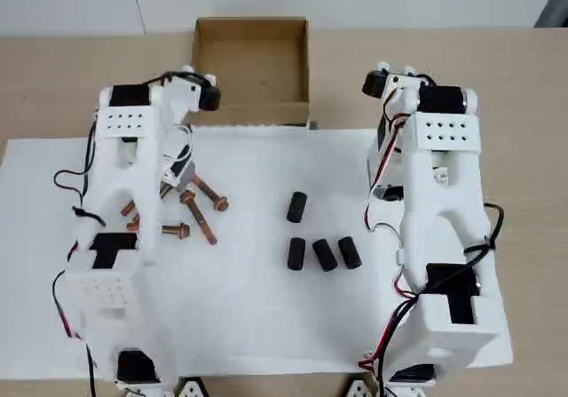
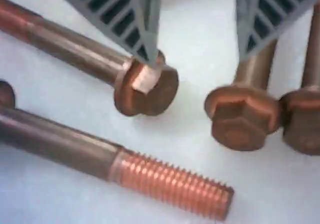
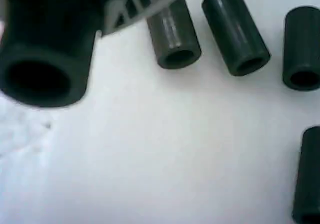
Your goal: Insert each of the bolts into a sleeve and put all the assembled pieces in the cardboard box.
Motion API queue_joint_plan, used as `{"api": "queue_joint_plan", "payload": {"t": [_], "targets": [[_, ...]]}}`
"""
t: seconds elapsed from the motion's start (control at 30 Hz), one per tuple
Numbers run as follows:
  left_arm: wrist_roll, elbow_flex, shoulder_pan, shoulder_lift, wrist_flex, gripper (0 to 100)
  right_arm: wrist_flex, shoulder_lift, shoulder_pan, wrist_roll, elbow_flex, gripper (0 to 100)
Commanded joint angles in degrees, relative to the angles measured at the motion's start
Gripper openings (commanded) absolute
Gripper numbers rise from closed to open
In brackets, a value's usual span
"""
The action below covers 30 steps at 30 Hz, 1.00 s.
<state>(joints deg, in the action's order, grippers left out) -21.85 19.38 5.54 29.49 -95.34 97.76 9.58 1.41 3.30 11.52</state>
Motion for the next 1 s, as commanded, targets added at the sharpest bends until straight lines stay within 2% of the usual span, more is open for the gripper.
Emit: {"api": "queue_joint_plan", "payload": {"t": [0.0, 0.83, 0.97], "targets": [[-0.26, 2.15, 1.32, 0.7, 1.67, 11, 0.48, -3.38, -0.13, 0.35, 0.26, 0.3], [-2.11, 2.68, 4.75, 7.21, 4.75, 10, 0.48, -3.3, 0.04, 0.09, 0.26, 0.3], [-2.11, 2.68, 4.31, 7.21, 4.48, 1, 0.48, -3.3, 0.13, 0.0, 0.26, 0.3]]}}
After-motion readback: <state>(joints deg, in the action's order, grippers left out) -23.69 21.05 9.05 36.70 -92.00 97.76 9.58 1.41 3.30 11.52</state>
